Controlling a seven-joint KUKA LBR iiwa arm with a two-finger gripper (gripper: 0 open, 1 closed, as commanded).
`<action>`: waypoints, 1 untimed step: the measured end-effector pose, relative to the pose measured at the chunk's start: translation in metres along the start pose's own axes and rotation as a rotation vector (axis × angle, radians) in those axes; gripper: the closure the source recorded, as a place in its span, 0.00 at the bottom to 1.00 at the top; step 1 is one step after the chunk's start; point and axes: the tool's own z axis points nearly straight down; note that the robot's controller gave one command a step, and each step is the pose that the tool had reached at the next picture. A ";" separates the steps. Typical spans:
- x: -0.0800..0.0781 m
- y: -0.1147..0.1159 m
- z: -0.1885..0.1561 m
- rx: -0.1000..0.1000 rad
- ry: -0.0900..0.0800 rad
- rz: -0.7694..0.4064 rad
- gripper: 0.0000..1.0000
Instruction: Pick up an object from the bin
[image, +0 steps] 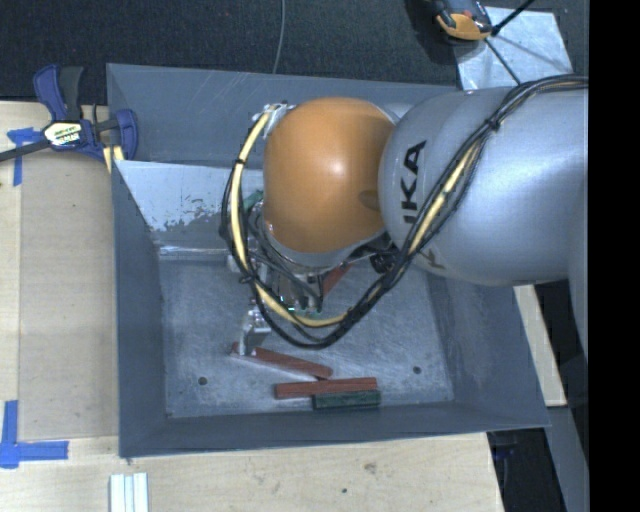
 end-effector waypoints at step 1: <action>-0.002 -0.001 -0.004 -0.002 -0.008 0.002 0.00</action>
Offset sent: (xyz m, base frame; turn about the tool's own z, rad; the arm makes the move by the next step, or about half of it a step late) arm -0.0284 -0.0811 -0.1402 -0.1578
